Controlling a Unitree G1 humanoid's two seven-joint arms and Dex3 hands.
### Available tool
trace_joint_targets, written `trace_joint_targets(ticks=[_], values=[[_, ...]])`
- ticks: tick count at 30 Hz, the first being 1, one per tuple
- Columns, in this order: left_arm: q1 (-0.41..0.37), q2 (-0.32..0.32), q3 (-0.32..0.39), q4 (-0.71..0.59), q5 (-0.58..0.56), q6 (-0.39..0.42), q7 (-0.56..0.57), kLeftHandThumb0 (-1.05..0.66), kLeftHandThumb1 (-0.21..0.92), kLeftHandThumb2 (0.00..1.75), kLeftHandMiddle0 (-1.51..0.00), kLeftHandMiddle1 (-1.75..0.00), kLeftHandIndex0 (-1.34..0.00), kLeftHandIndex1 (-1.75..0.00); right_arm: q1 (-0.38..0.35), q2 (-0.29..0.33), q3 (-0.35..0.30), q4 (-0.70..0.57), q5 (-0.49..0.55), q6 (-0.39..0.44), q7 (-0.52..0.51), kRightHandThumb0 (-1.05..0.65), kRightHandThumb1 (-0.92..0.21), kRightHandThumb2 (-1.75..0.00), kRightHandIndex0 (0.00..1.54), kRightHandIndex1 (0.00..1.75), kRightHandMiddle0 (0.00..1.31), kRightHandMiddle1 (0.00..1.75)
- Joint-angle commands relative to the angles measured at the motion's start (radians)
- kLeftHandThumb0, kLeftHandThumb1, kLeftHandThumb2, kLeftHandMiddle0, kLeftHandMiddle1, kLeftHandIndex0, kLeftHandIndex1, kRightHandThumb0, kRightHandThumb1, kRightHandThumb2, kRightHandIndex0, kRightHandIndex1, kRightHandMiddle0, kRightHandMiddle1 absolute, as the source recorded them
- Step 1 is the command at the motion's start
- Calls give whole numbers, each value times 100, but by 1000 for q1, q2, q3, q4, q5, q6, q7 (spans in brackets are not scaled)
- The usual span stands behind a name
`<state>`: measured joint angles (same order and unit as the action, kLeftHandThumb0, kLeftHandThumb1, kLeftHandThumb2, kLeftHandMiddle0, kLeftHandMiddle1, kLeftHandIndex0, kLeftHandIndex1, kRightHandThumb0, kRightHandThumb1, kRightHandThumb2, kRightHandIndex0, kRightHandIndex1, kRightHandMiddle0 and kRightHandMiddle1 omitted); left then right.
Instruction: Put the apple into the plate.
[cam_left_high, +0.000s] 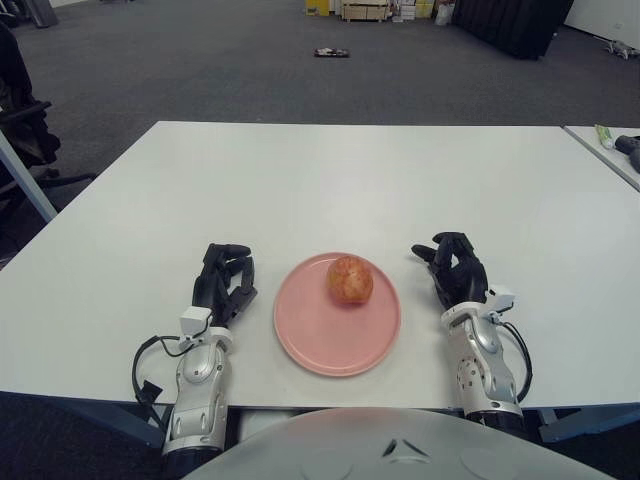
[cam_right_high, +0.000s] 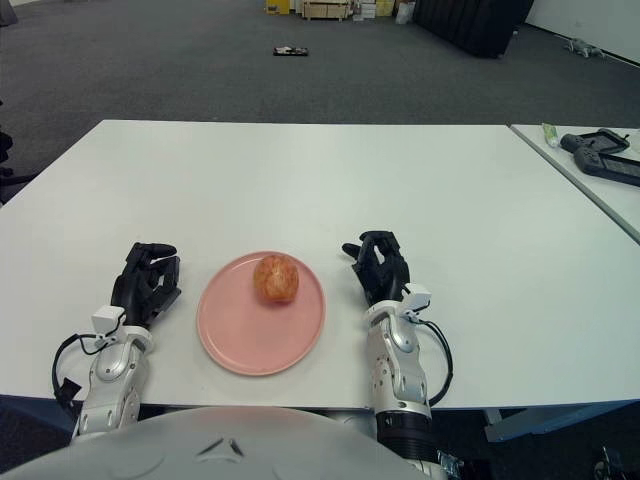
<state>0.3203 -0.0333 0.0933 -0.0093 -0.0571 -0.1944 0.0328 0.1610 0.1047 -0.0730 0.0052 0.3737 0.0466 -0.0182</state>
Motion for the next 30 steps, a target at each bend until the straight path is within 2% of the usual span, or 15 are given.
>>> trace_joint_targets(ticks=[1,7,15,23,30], values=[[8,1,0,11,-8,31,-8,-35,87,60,-50,-143,-23,-175,9,-4,-5,-28,30,105,2,-38,-67,-88,57,134,35,175],[6,0,-1,18,-5,11,-5,-35,87,59,-50,-143,-22,-175,12,-1,-13,-67,19,176,-10,-39,-66,-89,54,137,35,175],[-2,4,0,38,-13,-17,-18,-36,84,65,-52,-150,-24,-175,18,8,-17,-92,6,198,-6,-39,-65,-89,53,138,36,175],[4,6,-2,26,-9,-1,-15,-36,83,66,-51,-145,-25,-175,23,-1,1,-72,-64,121,7,-39,-66,-88,54,139,35,175],[8,1,-5,24,-12,-13,-18,-36,84,64,-52,-144,-24,-175,27,29,5,-47,-147,44,-57,-38,-70,-83,53,143,32,175]])
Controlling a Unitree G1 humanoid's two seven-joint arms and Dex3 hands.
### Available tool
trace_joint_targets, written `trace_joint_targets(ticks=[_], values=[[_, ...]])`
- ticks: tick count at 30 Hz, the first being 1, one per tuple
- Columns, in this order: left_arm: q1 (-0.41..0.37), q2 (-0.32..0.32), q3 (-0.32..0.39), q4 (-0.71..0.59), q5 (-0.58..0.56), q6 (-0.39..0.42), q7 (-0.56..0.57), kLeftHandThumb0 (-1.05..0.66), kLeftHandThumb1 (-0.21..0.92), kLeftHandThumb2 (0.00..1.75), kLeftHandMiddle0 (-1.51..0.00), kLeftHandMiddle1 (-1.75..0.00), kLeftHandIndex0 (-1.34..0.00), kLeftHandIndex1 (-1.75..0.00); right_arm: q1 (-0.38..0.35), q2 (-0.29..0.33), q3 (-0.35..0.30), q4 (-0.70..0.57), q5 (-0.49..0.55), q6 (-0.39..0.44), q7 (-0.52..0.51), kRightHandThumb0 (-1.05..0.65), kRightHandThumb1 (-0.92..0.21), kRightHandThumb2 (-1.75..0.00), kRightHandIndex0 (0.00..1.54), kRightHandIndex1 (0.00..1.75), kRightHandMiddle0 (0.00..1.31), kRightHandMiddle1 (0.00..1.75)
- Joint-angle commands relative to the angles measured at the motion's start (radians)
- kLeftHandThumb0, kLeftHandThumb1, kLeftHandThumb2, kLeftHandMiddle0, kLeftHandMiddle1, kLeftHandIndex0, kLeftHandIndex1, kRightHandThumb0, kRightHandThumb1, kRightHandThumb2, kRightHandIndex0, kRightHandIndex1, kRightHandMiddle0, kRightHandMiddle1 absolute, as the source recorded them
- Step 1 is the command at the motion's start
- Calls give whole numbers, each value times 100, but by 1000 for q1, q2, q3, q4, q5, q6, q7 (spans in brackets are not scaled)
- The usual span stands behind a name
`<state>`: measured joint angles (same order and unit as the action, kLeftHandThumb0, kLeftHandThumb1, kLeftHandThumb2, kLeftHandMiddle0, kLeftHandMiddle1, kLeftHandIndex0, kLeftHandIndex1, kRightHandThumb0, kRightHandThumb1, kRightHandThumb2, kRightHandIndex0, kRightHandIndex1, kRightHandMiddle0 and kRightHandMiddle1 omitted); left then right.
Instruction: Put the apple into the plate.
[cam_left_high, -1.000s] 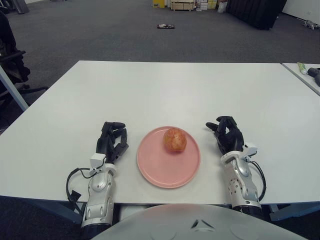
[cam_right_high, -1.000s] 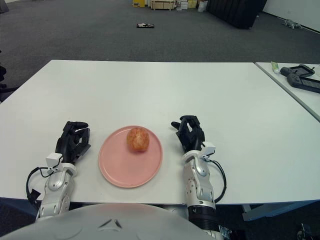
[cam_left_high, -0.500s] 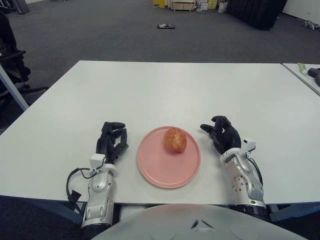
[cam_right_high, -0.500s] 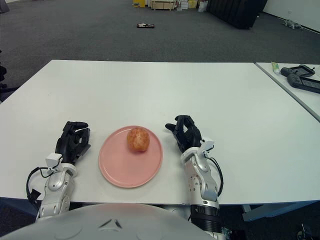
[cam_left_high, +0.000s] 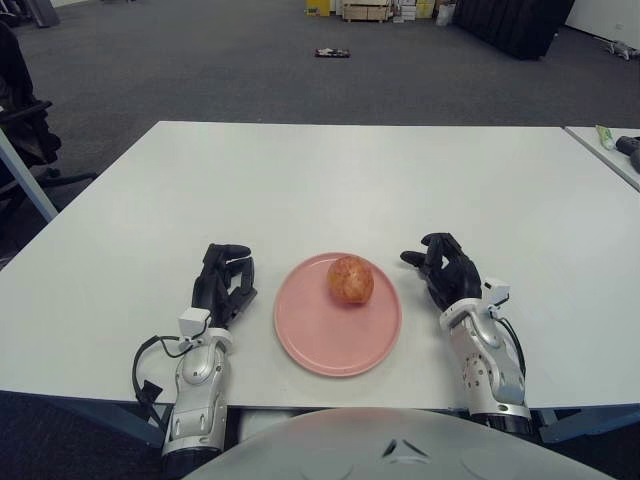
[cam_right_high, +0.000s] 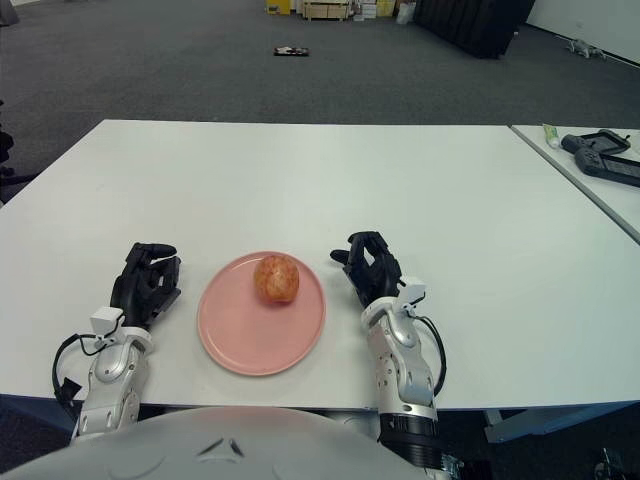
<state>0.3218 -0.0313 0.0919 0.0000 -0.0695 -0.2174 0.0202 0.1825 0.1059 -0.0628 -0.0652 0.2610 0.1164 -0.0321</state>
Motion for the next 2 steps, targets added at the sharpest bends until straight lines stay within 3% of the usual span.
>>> trace_joint_targets(ticks=[1,2], values=[[6,0,-4,16,1,10,-6,-36,84,64,-52,-144,-24,-175,6,36,-4,27,-47,-39,-60,-38,-70,-83,54,143,32,175],[6,1,-4,16,3,10,-6,-36,83,65,-52,-145,-25,-175,7,41,-3,30,-54,-48,-70,-38,-70,-83,54,143,32,175]])
